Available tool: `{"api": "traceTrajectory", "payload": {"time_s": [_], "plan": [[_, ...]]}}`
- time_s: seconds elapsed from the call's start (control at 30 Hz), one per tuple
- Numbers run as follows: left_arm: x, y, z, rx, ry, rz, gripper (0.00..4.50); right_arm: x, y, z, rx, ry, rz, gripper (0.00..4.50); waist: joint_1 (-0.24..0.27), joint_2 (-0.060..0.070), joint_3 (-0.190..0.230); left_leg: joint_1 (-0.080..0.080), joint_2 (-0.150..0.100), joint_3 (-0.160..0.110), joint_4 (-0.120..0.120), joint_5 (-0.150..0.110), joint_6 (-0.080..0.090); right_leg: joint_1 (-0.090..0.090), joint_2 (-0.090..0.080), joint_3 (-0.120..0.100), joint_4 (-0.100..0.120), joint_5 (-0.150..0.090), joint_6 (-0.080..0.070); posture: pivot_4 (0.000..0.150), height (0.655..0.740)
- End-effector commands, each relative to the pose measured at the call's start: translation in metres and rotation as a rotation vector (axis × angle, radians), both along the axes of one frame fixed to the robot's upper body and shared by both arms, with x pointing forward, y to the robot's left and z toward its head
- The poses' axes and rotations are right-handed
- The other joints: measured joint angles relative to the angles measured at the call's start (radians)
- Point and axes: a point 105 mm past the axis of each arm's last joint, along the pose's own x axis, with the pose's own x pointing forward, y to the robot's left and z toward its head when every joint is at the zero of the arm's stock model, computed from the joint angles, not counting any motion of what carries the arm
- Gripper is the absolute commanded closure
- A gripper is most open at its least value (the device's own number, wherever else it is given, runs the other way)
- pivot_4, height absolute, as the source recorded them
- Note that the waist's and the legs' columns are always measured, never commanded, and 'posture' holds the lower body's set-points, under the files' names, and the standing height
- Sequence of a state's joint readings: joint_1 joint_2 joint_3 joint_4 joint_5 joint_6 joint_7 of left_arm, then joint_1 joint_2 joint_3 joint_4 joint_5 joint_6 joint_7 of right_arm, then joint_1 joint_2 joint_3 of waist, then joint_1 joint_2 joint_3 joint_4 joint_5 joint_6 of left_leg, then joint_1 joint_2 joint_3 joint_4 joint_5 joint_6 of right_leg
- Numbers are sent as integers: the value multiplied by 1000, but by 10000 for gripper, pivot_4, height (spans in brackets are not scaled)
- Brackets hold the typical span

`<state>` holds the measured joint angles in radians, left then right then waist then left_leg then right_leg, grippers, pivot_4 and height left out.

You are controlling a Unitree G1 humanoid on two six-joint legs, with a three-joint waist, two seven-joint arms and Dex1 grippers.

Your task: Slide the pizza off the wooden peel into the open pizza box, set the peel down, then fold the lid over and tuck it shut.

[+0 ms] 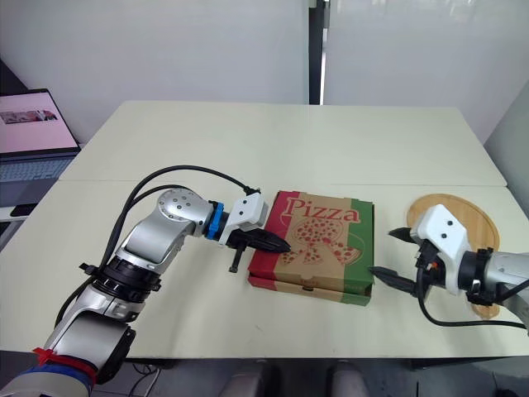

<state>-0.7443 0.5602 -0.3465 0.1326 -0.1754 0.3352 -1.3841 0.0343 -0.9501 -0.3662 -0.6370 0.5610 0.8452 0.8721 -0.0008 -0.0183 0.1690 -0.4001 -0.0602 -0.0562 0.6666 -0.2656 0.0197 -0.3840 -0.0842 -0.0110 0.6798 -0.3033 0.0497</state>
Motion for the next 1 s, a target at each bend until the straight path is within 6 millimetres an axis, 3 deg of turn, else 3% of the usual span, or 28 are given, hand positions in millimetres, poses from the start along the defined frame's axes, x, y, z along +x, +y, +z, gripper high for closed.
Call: {"api": "traceTrajectory", "payload": {"time_s": [0.03, 0.37, 0.7, 1.0], "plan": [[0, -1, -1, 5, -8, -1, 45000, -1, -10, -8, -114, -27, 4, 8198, 0, 0, 0, 0, 0, 0, 0, 0, 0, 0, 0, 0, 0, 0, 0, 1500, 7281], [0, -1, -1, 2, -8, 1, 45000, -9, 20, -28, -85, 9, 122, 43589, -1, 0, 0, 0, 0, 0, 0, 0, 0, 0, 0, 0, 0, 0, 0, 1500, 7281], [0, -1, -1, 0, -8, 4, 45000, -11, 21, -30, -95, 21, 135, 44371, 0, 0, 0, 0, 0, 0, 0, 0, 0, 0, 0, 0, 0, 0, 0, 1500, 7281], [0, -2, -1, -3, -9, 4, 45000, -12, -3, -36, -192, 35, 103, 44371, 0, 0, 0, 0, 0, 0, 0, 0, 0, 0, 0, 0, 0, 0, 0, 1500, 7281]]}}
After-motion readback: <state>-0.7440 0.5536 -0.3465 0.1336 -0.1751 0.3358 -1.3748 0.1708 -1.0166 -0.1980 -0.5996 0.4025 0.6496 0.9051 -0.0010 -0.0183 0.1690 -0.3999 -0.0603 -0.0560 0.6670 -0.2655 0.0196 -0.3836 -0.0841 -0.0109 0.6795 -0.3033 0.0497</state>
